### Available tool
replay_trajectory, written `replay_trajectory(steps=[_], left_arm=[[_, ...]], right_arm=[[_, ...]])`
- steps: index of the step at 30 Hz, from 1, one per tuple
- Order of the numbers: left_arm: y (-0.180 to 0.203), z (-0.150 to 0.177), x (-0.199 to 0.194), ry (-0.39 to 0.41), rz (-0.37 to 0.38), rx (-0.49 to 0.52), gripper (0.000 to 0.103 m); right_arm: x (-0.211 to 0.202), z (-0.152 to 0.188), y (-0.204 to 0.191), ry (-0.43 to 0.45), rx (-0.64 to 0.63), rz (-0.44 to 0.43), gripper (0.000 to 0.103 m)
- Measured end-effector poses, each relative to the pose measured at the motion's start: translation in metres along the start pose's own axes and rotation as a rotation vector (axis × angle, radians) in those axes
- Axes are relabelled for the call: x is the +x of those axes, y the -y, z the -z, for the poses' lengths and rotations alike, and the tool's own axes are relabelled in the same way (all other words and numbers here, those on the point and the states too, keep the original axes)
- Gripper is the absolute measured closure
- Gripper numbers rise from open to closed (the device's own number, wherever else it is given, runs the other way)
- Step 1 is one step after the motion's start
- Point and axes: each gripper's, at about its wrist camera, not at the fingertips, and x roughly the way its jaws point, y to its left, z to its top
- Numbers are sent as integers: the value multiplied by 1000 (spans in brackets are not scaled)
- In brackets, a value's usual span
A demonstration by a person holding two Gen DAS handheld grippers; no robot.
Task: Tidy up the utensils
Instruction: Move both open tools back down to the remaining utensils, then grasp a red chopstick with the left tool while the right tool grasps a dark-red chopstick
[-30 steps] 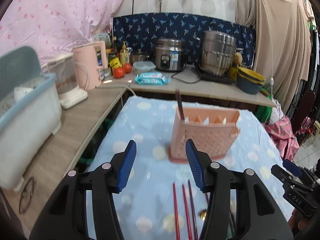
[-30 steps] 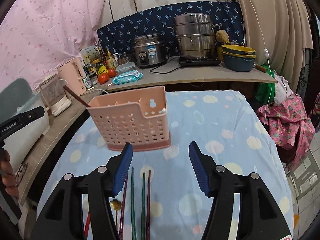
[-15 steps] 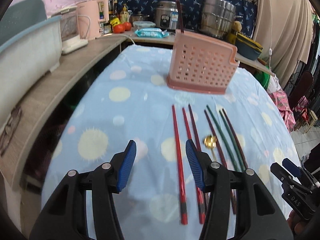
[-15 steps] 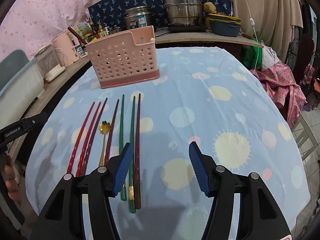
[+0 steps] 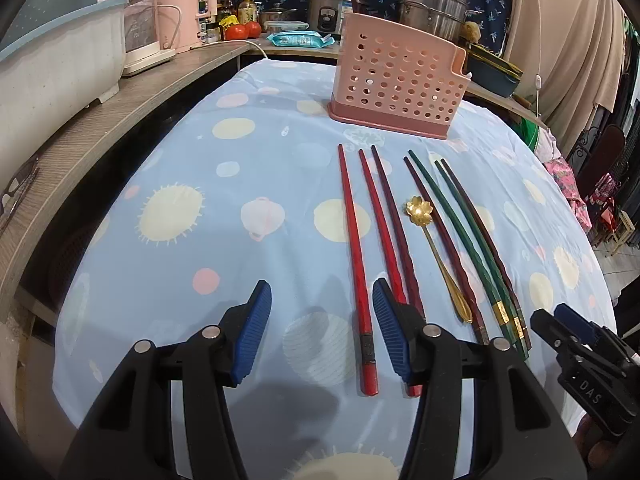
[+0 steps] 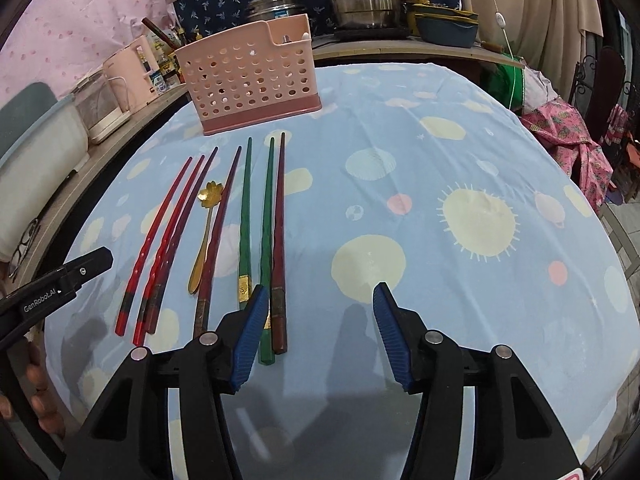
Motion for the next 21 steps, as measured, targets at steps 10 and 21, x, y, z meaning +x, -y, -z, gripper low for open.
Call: replay_trajectory(steps=[10,21], left_arm=[[7,5,8,-24,0,9,53],[9,11,14,-45,2,17,53]], right_arm=[[10,0,-7,-25,-10,-31,78],[12,-1,-9,-25,-17,-38,81]])
